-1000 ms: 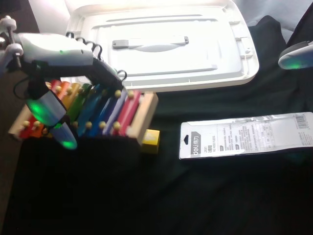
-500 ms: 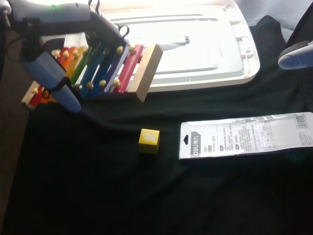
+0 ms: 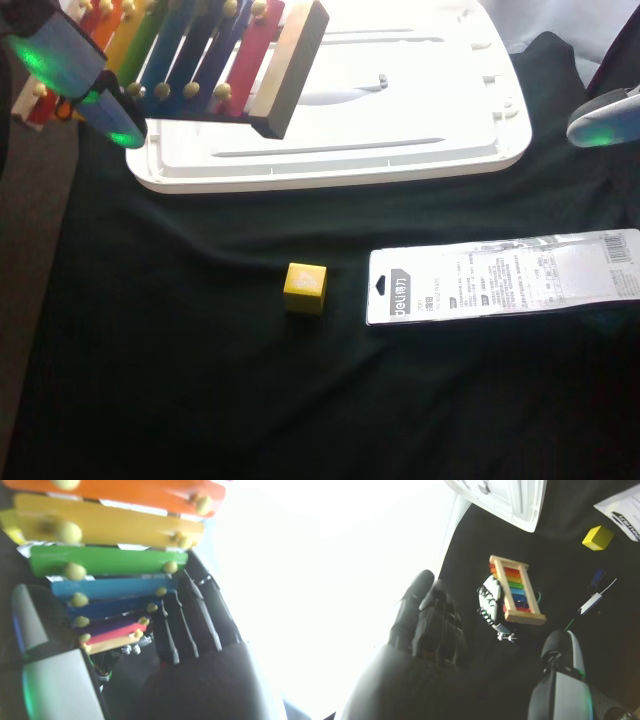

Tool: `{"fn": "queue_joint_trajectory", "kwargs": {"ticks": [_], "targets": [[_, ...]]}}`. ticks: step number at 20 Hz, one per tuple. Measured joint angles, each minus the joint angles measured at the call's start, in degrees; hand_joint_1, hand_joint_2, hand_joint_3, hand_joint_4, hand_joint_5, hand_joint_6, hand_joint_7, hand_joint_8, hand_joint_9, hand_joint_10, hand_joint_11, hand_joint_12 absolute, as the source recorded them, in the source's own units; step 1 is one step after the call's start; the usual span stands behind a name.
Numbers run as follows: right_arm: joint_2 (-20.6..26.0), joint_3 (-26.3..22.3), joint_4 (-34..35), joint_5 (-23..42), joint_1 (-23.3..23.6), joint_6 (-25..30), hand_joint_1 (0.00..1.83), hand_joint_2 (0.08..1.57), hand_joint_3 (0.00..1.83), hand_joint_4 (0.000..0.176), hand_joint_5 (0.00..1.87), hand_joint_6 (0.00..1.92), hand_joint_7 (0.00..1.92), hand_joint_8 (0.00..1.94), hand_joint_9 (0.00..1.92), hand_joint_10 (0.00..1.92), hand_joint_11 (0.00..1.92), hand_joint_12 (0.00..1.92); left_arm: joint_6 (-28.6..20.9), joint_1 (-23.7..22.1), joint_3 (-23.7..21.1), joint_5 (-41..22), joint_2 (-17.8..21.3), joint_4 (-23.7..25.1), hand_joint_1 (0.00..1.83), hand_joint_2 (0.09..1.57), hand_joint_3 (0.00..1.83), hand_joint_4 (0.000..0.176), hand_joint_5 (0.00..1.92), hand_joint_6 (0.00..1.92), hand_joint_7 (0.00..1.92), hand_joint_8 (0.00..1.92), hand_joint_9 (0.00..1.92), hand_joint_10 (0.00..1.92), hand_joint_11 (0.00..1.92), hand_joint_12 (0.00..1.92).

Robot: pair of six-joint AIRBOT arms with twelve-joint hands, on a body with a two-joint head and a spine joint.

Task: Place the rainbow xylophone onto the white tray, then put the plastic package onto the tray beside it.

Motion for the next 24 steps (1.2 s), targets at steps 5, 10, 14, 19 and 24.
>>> {"fn": "queue_joint_trajectory", "kwargs": {"ticks": [5,10,14,19,24], "targets": [[-0.7,0.35,0.13,0.02,0.02,-0.02,0.86,0.85,0.0,0.019,0.11,0.0,0.31,0.0,0.38,0.0,0.2,0.45,2.97,-1.55,1.22,3.48,-1.29,-0.63,1.24,1.02,0.0,0.0,0.85,0.0,0.88,0.0,0.87,0.0,0.31,1.17],[-1.7,0.66,0.13,-0.07,0.39,-0.02,0.89,0.81,0.0,0.043,0.12,0.0,0.35,0.0,0.41,0.0,0.33,0.21,13.77,-0.48,5.73,9.46,-7.02,-11.72,1.28,1.04,0.0,0.0,0.8,0.01,0.74,0.36,0.93,0.02,0.42,1.13],[-1.88,0.7,-0.04,-0.04,0.44,-0.04,0.92,0.8,0.0,0.056,0.15,0.0,0.37,0.0,0.43,0.0,0.42,0.11,23.93,2.62,12.09,12.37,-13.27,-26.88,1.31,1.01,0.0,0.0,0.88,0.01,0.89,0.14,0.97,0.07,0.47,1.22],[-2.69,0.94,-0.02,0.0,0.46,-0.04,0.87,0.79,0.0,0.052,0.16,0.0,0.39,0.01,0.44,0.0,0.46,0.09,29.2,7.15,19.28,14.03,-19.34,-40.04,1.35,1.01,0.0,0.0,0.93,0.01,0.97,0.07,0.96,0.07,0.48,1.07],[-3.13,1.05,0.04,0.39,0.48,-0.02,0.8,0.77,0.0,0.07,0.17,0.0,0.38,0.0,0.45,0.0,0.47,0.06,30.71,10.29,25.99,14.34,-24.72,-48.83,1.37,1.07,0.0,0.0,0.95,0.01,0.97,0.85,0.97,0.04,0.56,0.93]]}}
